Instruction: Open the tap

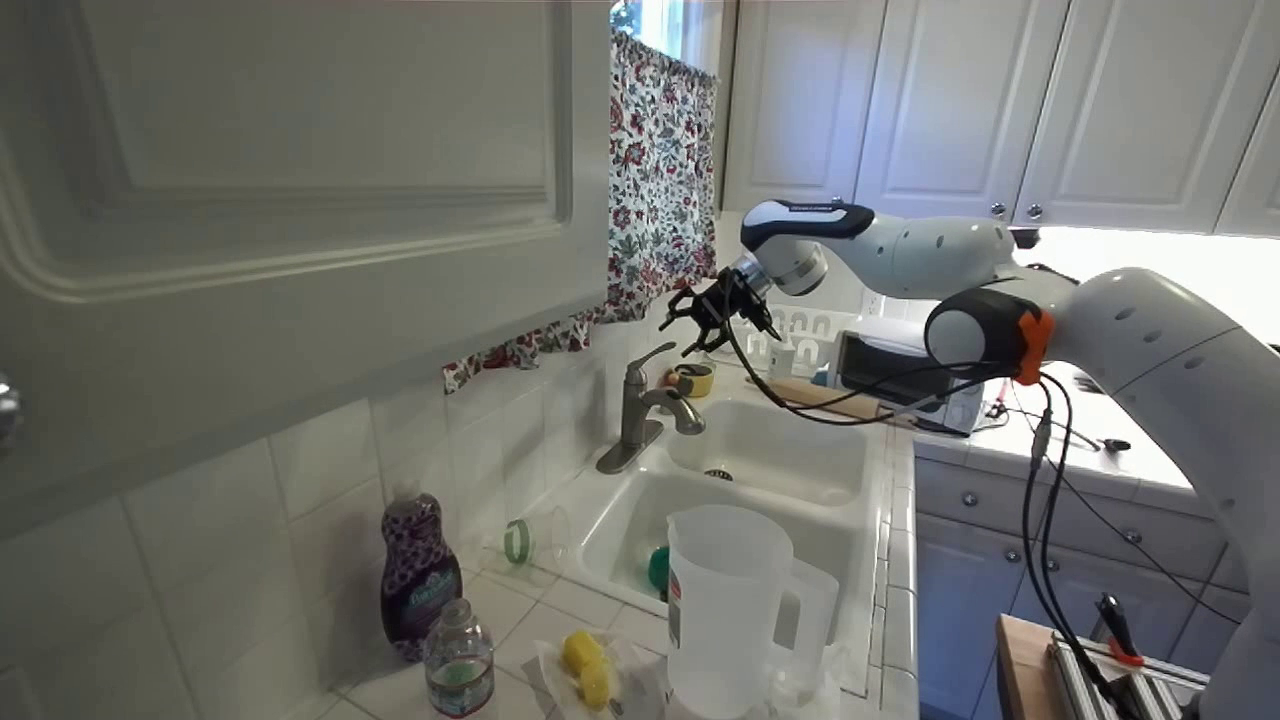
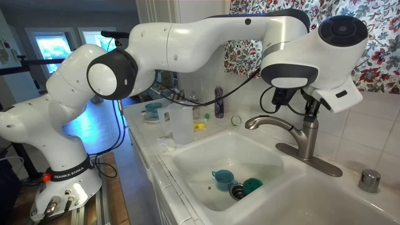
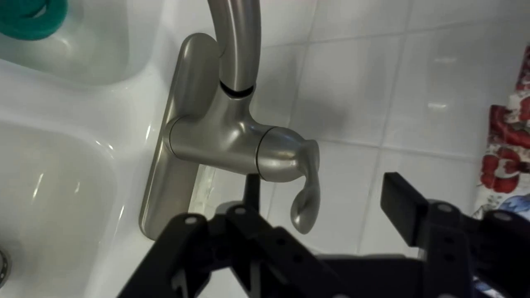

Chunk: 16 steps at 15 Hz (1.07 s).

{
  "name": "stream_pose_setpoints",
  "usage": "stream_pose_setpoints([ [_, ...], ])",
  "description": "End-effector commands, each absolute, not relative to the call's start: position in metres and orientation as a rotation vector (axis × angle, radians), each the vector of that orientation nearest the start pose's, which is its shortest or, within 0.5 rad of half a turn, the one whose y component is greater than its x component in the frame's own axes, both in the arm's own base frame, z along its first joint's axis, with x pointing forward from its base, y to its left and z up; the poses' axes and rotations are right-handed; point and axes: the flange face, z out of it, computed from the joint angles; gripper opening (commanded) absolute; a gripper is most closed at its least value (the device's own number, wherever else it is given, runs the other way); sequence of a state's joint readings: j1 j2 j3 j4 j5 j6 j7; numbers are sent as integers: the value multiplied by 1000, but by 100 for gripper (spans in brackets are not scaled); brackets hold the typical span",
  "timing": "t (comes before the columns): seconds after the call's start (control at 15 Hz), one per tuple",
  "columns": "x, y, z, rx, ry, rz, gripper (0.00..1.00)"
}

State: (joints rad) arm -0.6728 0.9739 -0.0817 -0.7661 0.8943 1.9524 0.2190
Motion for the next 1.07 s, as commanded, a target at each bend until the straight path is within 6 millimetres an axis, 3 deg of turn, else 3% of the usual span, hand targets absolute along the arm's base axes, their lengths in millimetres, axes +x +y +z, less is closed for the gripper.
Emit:
stream_pose_setpoints([
  [0.0, 657, -497, 396, -1926, 1328, -541, 70],
  [0.2, 659, -500, 395, -1913, 1329, -570, 57],
  [0.27, 660, -500, 395, -1910, 1329, -578, 61],
  [0.73, 661, -506, 389, -1923, 1335, -610, 58],
  [0.93, 663, -504, 391, -1936, 1314, -620, 43],
  [1.0, 663, -504, 390, -1941, 1315, -622, 34],
])
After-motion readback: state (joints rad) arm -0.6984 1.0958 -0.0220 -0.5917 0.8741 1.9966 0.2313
